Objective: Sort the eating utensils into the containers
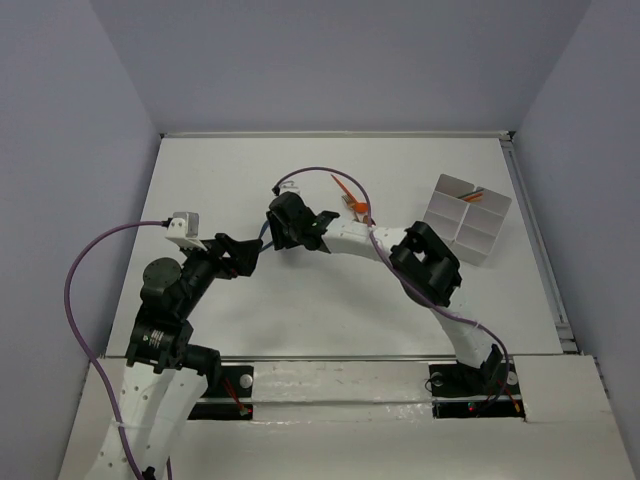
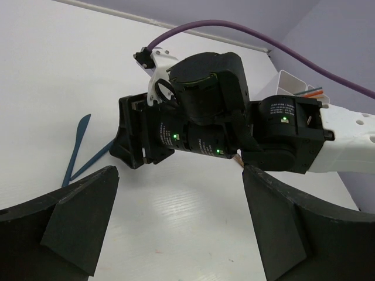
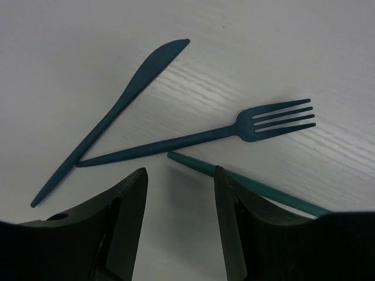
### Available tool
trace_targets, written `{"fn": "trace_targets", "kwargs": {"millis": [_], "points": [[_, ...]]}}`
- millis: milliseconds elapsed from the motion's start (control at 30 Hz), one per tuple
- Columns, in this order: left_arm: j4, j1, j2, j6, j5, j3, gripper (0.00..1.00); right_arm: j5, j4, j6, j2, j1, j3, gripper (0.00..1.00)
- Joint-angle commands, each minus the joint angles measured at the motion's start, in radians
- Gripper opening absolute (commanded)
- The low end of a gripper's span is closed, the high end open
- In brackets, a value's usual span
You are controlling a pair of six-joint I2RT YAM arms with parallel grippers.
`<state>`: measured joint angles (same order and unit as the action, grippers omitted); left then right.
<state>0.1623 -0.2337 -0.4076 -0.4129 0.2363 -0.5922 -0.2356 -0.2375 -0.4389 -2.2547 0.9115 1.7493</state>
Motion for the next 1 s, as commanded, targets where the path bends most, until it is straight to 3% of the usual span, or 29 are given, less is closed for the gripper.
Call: {"fn": "trace_targets", "kwargs": {"millis": [0, 267, 533, 967], "points": [[-0.046, 0.007, 0.004, 0.005, 0.021, -0.031, 0.99, -0.067, -0.031, -0.03, -0.04, 0.004, 0.091, 0.57], [-0.047, 0.007, 0.006, 0.005, 0.026, -0.029, 0.99, -0.106, -0.019, -0.103, -0.092, 0.004, 0.134, 0.61], [-0.047, 0.007, 0.013, 0.003, 0.028, -0.029, 0.99, -0.136, -0.074, -0.136, -0.166, -0.006, 0.216, 0.58], [-0.047, -0.003, 0.012, 0.003, 0.024, -0.029, 0.99, -0.278, -0.141, -0.009, -0.261, -0.016, 0.309, 0.28]]}}
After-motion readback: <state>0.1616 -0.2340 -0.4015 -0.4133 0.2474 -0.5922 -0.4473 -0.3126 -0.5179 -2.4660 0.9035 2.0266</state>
